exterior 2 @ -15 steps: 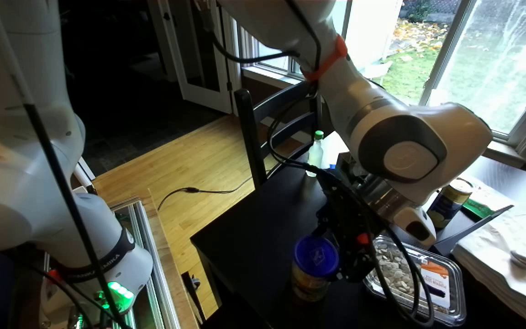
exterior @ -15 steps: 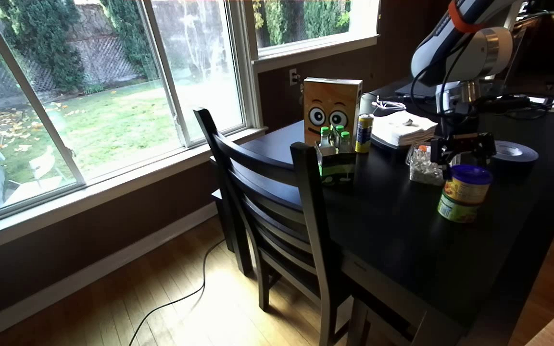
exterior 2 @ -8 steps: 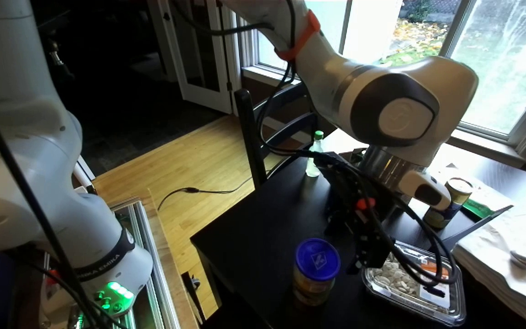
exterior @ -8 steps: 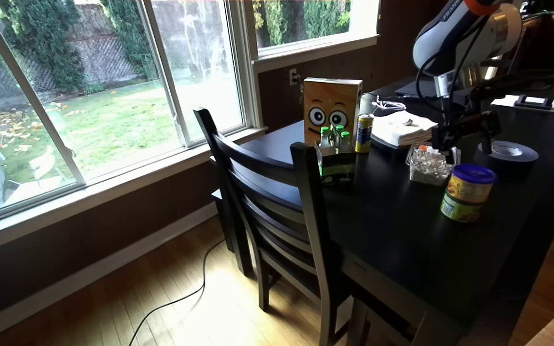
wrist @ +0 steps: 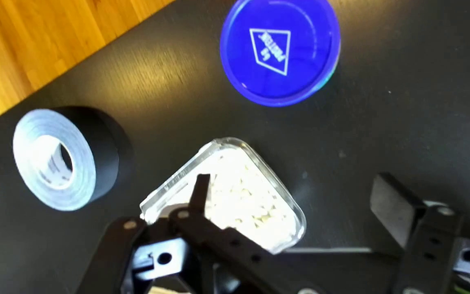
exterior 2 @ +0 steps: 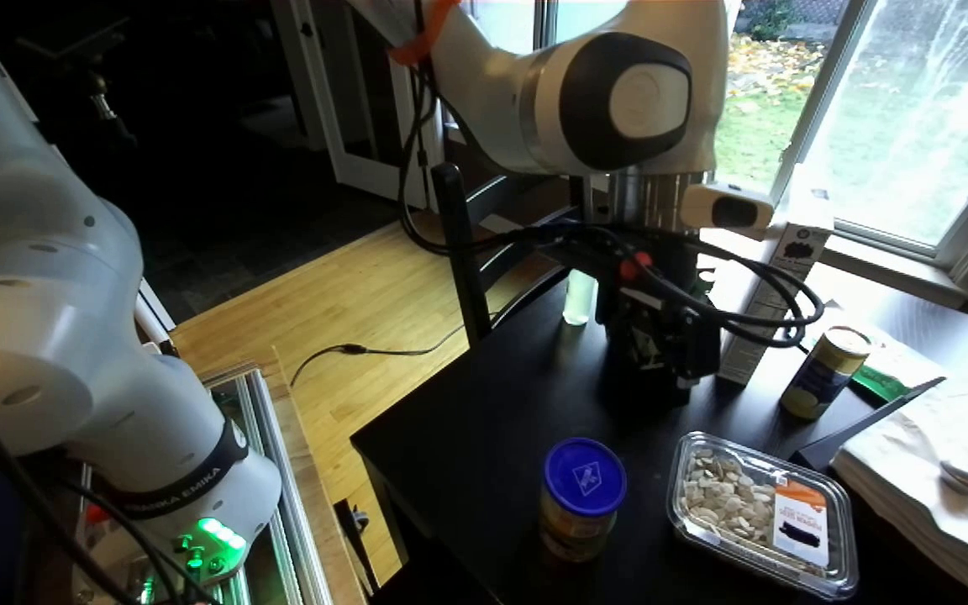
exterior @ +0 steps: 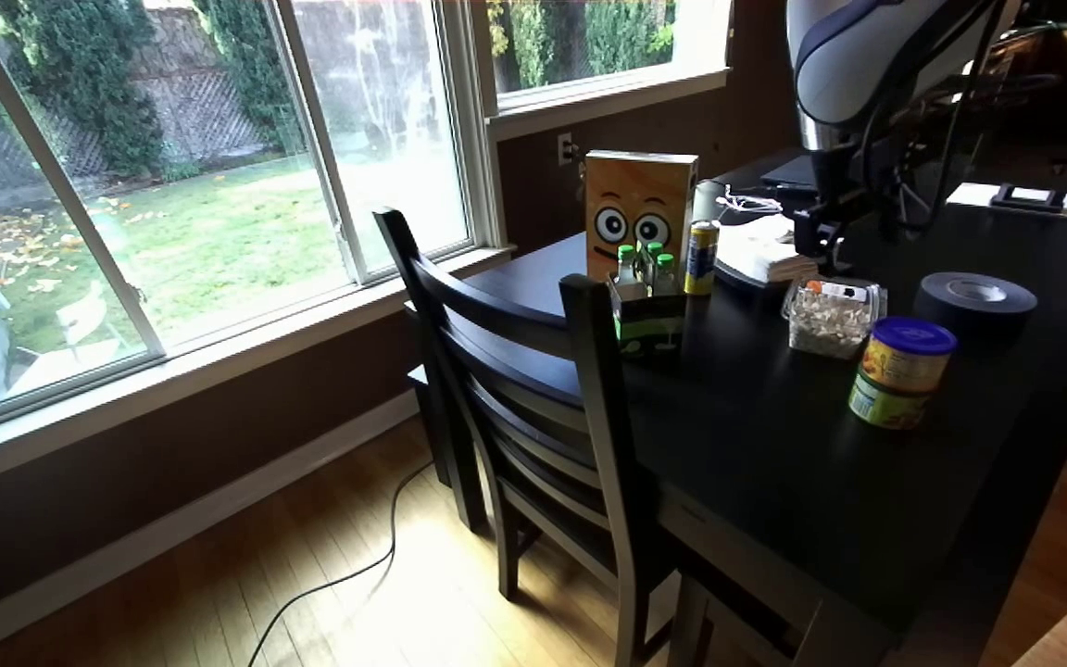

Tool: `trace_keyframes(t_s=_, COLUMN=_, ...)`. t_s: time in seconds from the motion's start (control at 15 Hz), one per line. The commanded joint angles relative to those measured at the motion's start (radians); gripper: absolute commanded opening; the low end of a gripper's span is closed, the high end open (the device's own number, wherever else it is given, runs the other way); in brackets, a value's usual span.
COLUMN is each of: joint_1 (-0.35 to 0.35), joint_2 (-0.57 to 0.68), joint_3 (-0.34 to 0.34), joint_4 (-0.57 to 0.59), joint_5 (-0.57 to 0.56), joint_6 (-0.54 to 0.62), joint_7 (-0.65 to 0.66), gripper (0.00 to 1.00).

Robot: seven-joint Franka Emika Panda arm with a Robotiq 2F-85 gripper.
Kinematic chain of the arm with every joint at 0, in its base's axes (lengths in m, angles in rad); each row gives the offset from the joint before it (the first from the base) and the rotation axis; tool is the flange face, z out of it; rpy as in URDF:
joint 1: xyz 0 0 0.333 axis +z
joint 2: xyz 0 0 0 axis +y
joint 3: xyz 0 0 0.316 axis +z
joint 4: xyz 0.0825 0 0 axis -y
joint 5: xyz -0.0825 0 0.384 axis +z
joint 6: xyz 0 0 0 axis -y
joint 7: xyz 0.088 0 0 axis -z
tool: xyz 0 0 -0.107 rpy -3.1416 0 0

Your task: Put the can with the blue lid on the other and move the bottle case to the left

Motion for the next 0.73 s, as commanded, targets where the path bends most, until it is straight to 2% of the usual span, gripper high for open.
trace_keyframes(t_s=0.0, joint_1=0.005, joint_2=-0.144, joint_3=0.037, joint_4=-0.101, joint_5=0.043, joint_6=0.090, joint_7=-0.036, gripper=1.00)
trace_keyframes(t_s=0.13, joint_1=0.015, joint_2=-0.185, joint_3=0.047, joint_4=-0.100, joint_5=0.243, joint_6=0.039, joint_7=-0.155, gripper=1.00)
trace_keyframes(t_s=0.33, joint_1=0.030, joint_2=-0.207, joint_3=0.041, joint_4=-0.068, joint_5=0.459, joint_6=-0.062, joint_7=-0.316, gripper=1.00)
trace_keyframes(t_s=0.4, joint_1=0.032, joint_2=-0.189, joint_3=0.038, joint_4=-0.048, joint_5=0.490, joint_6=-0.123, joint_7=-0.363, gripper=1.00)
trace_keyframes(t_s=0.47, joint_1=0.015, joint_2=-0.181, joint_3=0.056, joint_4=-0.063, joint_5=0.406, joint_6=-0.049, joint_7=-0.272, gripper=1.00)
trace_keyframes(t_s=0.67, joint_1=0.017, joint_2=-0.186, joint_3=0.053, joint_4=-0.058, joint_5=0.456, joint_6=-0.094, joint_7=-0.330, gripper=1.00)
